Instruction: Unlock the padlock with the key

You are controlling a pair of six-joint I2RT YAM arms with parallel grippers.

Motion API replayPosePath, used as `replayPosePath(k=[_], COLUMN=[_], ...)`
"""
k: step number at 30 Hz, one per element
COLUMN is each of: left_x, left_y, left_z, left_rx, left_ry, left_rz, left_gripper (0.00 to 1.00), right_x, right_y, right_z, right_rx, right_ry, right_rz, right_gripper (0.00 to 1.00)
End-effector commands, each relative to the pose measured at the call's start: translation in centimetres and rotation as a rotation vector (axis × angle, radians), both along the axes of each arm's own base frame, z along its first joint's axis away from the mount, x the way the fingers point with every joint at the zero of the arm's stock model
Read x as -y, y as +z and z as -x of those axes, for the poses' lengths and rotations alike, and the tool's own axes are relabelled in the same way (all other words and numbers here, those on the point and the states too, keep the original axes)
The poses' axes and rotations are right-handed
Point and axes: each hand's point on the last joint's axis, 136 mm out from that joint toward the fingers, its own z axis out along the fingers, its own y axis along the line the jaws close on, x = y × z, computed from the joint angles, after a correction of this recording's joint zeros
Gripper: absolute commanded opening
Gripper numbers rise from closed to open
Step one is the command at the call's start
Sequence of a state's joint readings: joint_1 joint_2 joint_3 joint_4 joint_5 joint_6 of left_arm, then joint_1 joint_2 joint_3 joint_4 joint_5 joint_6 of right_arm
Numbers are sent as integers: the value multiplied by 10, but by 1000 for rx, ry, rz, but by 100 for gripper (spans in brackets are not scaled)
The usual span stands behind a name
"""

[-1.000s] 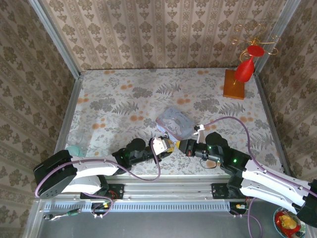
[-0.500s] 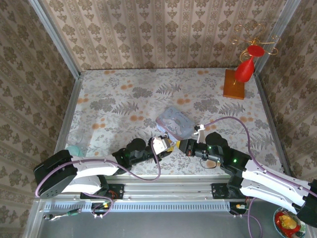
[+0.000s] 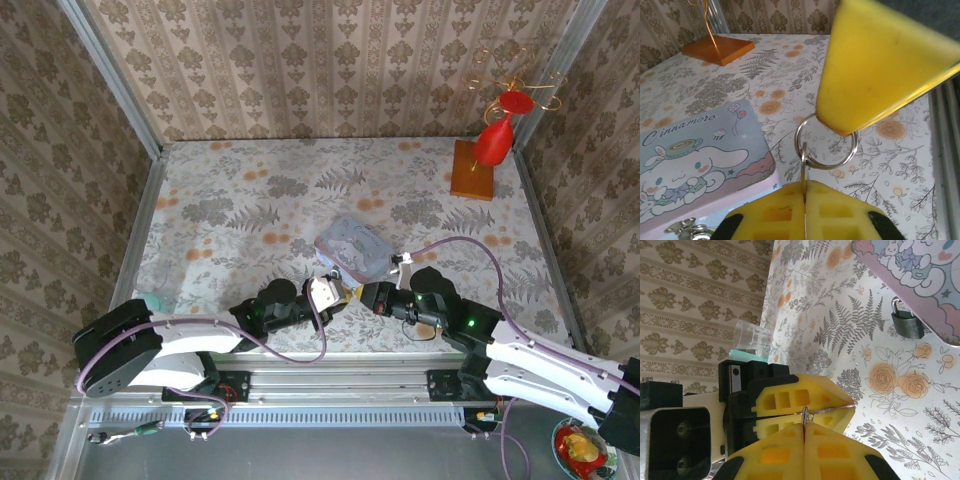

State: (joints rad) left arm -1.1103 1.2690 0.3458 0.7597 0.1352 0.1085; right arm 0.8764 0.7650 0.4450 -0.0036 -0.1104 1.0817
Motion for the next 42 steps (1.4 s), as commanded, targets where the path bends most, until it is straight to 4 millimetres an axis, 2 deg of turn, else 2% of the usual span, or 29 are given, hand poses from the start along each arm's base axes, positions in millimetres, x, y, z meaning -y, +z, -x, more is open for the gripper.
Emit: replayPosePath(k=[1, 4, 8, 11, 16, 21, 26, 38, 42], left_x=[6, 5, 4, 3, -1, -4, 1, 17, 22], left_y=[14, 12, 12, 10, 4, -2, -5, -17, -17], left_z=[0, 2, 3, 6, 2, -11, -12, -3, 2], left_rx=[9, 5, 15, 19, 68, 241, 390, 403, 402], left_ry=[-27, -37, -43, -60, -34, 36, -1, -75, -96], left_rz=[48, 52, 49, 38, -37, -185, -258, -290, -286], left_gripper=[3, 0, 0, 0, 0, 0, 0, 0, 0], right_x=[6, 11, 20, 28, 33, 25, 15, 9, 10], right_y=[7, 6, 1, -3, -9, -17, -24, -16, -21], right_z=[-3, -4, -7, -8, -5, -3, -2, 1, 1], right_rx=[5, 6, -3, -7, -28, -151, -269, -302, -313], right_ry=[-47, -72, -117, -155, -146, -166, -192, -201, -208], right_rz=[-4, 6, 14, 29, 119, 72, 32, -49, -44], right_gripper=[0, 1, 27, 33, 34, 31, 27, 27, 28])
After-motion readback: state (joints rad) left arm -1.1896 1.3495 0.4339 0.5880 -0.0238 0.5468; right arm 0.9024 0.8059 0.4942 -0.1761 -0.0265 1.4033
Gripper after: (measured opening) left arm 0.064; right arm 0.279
